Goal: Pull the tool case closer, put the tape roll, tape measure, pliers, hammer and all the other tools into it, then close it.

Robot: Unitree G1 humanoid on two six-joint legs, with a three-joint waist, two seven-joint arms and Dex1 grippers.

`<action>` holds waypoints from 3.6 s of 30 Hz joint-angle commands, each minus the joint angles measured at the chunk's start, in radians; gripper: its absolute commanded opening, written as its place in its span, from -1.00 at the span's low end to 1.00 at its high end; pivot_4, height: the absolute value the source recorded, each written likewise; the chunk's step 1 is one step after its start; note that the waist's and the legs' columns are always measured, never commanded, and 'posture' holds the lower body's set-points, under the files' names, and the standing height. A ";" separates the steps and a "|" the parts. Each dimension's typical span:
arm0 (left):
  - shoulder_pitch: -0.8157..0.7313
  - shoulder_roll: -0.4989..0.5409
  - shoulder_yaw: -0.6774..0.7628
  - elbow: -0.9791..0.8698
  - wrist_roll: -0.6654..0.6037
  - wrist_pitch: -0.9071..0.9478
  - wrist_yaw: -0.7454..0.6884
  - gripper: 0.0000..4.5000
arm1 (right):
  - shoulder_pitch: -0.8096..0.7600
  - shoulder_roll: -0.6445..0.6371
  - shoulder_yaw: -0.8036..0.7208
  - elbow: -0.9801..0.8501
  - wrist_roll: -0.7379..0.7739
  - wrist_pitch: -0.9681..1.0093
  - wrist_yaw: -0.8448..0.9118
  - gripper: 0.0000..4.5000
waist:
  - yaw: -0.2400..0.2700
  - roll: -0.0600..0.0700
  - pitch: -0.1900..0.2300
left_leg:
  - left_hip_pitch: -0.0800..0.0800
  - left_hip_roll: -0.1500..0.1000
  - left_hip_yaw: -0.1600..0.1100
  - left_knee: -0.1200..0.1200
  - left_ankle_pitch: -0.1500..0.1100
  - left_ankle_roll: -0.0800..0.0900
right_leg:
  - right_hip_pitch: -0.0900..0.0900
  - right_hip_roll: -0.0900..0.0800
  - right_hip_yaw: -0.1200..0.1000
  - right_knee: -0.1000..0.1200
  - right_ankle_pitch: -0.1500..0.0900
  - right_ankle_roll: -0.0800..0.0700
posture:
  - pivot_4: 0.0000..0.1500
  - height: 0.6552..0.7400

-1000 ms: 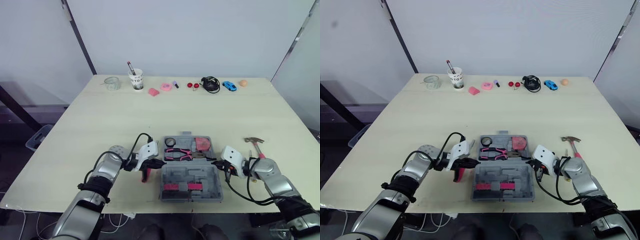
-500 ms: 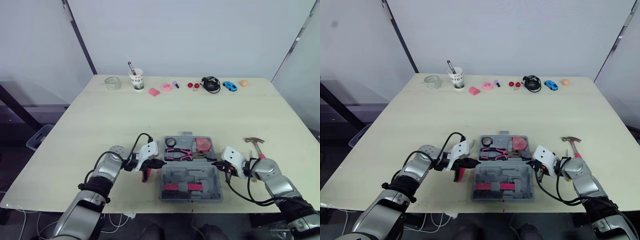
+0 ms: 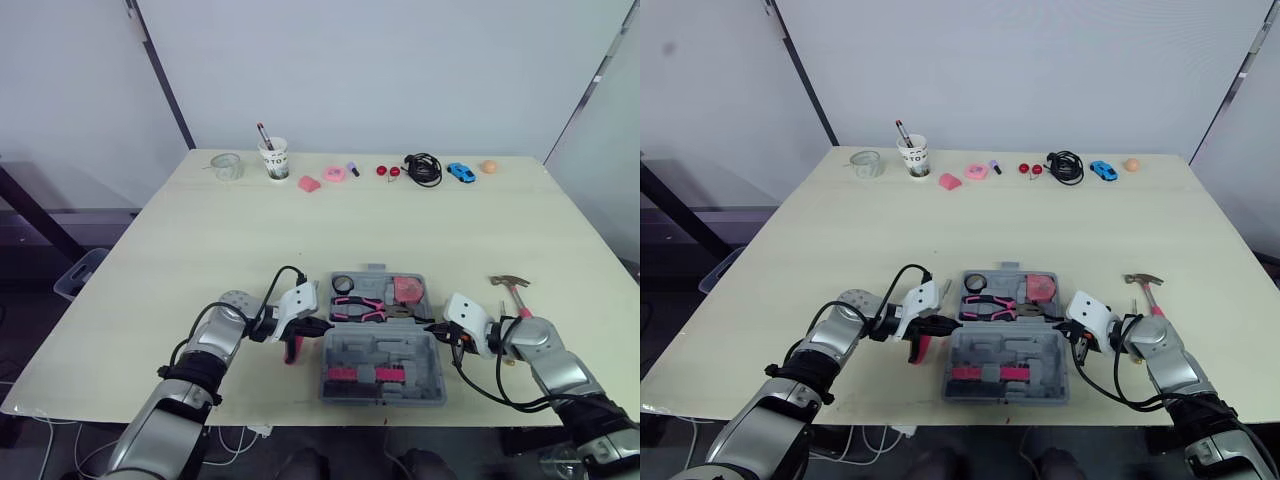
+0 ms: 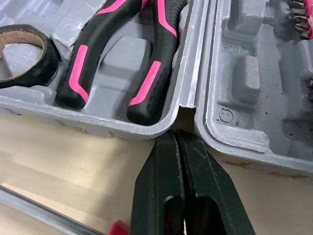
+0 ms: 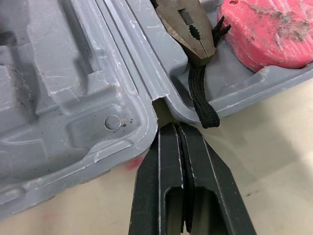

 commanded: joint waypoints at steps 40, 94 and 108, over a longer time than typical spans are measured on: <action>0.357 0.089 0.310 -0.639 -0.298 0.273 0.187 -0.96 | 0.187 -0.062 -0.297 -0.240 0.274 -0.035 -0.064 -0.99 | -0.002 0.000 0.002 | -0.003 0.001 -0.003 -0.004 0.000 0.000 | -0.003 -0.002 0.001 -0.003 0.000 0.000 | 1.00 1.00; 0.851 0.195 0.608 -0.847 -0.492 0.088 0.185 0.96 | 0.712 0.060 -0.644 -0.553 0.508 0.064 -0.335 1.00 | 0.000 0.001 0.002 | -0.004 0.006 0.002 -0.009 -0.001 -0.001 | -0.006 -0.011 0.000 -0.014 -0.002 -0.004 | 1.00 1.00; 0.608 0.289 0.413 -0.989 -0.566 0.205 0.048 0.96 | 0.498 0.142 -0.488 -0.486 0.413 0.275 -0.580 1.00 | -0.001 0.001 0.002 | -0.003 0.005 0.002 -0.008 0.000 0.000 | -0.003 -0.003 0.000 -0.014 -0.002 -0.004 | 1.00 1.00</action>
